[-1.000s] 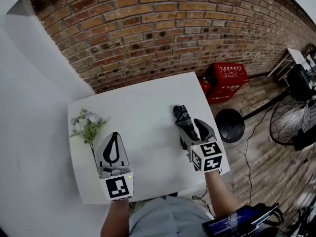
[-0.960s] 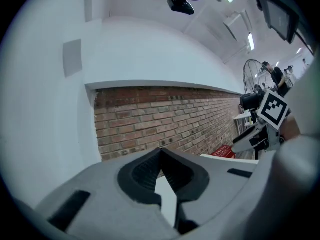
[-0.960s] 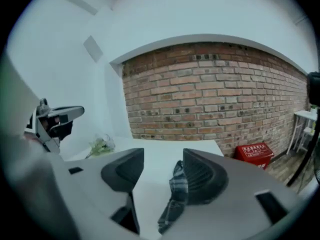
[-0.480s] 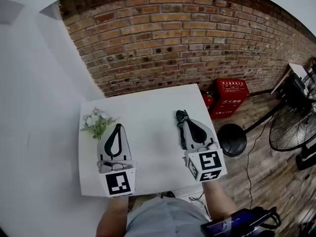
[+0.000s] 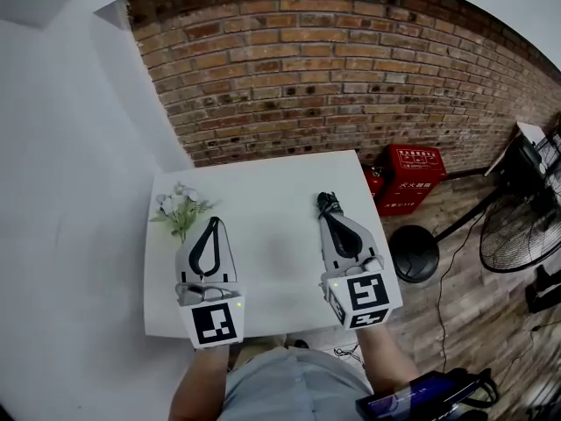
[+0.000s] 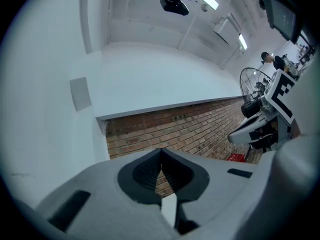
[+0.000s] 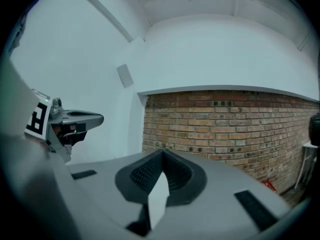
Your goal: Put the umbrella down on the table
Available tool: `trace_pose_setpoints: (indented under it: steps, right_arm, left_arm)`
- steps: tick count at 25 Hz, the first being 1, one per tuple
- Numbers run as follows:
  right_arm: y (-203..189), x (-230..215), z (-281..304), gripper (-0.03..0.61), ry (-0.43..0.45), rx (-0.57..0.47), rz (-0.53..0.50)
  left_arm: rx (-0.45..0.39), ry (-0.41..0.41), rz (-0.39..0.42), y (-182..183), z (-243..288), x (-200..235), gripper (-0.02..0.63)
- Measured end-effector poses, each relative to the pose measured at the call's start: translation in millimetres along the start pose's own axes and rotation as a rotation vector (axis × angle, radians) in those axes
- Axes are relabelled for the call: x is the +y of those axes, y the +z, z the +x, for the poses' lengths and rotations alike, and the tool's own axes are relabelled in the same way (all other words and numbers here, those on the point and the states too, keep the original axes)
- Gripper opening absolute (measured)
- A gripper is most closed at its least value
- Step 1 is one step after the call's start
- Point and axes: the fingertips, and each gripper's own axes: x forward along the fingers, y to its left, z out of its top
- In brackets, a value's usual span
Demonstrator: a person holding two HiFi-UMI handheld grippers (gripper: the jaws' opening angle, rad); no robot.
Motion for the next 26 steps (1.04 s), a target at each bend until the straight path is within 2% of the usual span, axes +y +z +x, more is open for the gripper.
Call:
trace_pose_setpoints:
  steps: [19,26]
  right_arm:
    - [-2,2,0,0.005,-0.01,0.002,-0.023]
    - [-8,-9,-3,0.005,-0.01,0.018,-0.02]
  left_arm:
    - [0.001,-0.002,-0.013,-7,-2,-1,0.009]
    - [0.006,-0.016,-0.006,-5,0,-16,0.009]
